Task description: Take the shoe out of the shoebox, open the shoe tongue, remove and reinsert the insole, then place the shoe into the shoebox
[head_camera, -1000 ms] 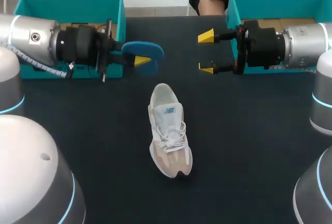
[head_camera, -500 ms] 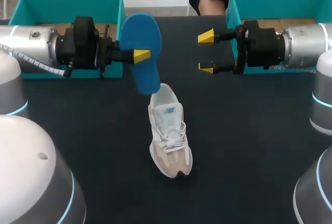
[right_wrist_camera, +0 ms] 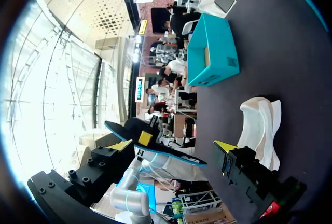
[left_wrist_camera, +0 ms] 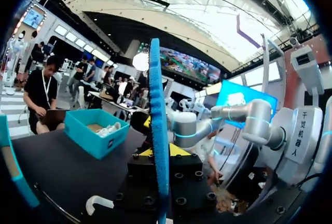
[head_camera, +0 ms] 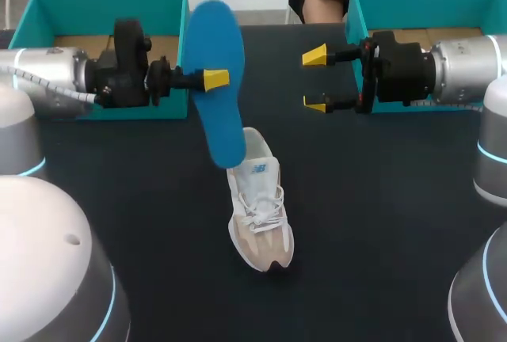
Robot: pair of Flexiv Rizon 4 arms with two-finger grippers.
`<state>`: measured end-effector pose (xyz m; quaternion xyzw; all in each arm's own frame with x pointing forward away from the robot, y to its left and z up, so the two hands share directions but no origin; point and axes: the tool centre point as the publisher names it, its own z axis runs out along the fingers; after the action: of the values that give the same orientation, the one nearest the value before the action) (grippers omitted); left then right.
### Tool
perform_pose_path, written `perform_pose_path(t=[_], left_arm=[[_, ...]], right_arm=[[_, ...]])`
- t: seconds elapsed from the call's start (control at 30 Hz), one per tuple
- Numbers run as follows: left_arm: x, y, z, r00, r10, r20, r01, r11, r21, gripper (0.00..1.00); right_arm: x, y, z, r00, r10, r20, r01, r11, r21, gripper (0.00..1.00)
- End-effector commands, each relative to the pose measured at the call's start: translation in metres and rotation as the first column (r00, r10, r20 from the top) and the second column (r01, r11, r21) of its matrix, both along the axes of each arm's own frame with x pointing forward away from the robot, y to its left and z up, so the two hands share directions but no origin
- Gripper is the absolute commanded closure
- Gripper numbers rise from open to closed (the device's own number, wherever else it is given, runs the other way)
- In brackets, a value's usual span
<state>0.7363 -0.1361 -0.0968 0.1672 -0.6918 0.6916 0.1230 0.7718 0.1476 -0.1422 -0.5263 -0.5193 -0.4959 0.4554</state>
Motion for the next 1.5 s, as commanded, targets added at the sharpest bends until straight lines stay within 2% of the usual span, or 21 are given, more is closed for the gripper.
perform_pose_path(t=[0.03, 0.17, 0.23, 0.37, 0.57, 0.73, 0.83, 0.9, 1.1, 1.23, 1.5], left_arm=[[0.001, 0.001, 0.011, 0.86, 0.029, -0.51, 0.035, 0.993, 0.115, 1.0], [0.001, -0.003, 0.005, 0.749, 0.03, -0.662, 0.057, 0.992, 0.11, 1.0], [-0.002, -0.005, 0.0, 0.666, 0.027, -0.745, 0.067, 0.993, 0.096, 1.0], [-0.005, -0.009, -0.015, 0.564, 0.031, -0.825, 0.064, 0.995, 0.081, 1.0], [-0.004, -0.011, -0.033, 0.434, 0.029, -0.901, 0.021, 0.999, 0.042, 1.0], [-0.001, -0.013, -0.039, 0.362, 0.012, -0.932, 0.0, 1.0, 0.013, 1.0], [0.003, -0.015, -0.043, 0.319, -0.017, -0.948, 0.003, 1.0, -0.017, 1.0], [0.006, -0.017, -0.045, 0.289, -0.085, -0.954, 0.019, 0.996, -0.083, 1.0], [0.018, -0.023, -0.049, 0.397, -0.164, -0.903, 0.036, 0.986, -0.163, 1.0], [0.025, -0.026, -0.049, 0.396, -0.208, -0.894, 0.044, 0.977, -0.208, 1.0], [0.03, -0.033, -0.052, 0.416, -0.175, -0.892, 0.043, 0.984, -0.173, 1.0]], right_arm=[[0.0, 0.002, 0.0, 1.0, -0.002, -0.001, 0.002, 1.0, -0.002, 0.0], [0.0, 0.002, 0.0, 1.0, -0.002, -0.001, 0.002, 1.0, -0.002, 0.0], [0.0, 0.002, 0.0, 1.0, -0.002, -0.001, 0.002, 1.0, -0.002, 0.0], [0.0, 0.002, 0.0, 1.0, -0.002, -0.001, 0.002, 1.0, -0.002, 0.0], [0.0, 0.002, 0.0, 1.0, -0.002, -0.001, 0.002, 1.0, -0.002, 0.0], [0.0, 0.002, 0.0, 1.0, -0.002, -0.001, 0.002, 1.0, -0.002, 0.0], [0.0, 0.002, 0.0, 1.0, -0.002, -0.001, 0.002, 1.0, -0.002, 0.0], [0.0, 0.002, 0.0, 1.0, -0.002, -0.001, 0.002, 1.0, -0.002, 0.0], [0.0, 0.002, 0.0, 1.0, -0.002, -0.001, 0.002, 1.0, -0.002, 0.0], [-0.007, 0.007, 0.001, 0.999, 0.003, 0.038, 0.0, 0.997, -0.071, 0.0], [-0.02, 0.019, 0.015, 0.999, 0.007, 0.052, 0.004, 0.98, -0.201, 0.0]])
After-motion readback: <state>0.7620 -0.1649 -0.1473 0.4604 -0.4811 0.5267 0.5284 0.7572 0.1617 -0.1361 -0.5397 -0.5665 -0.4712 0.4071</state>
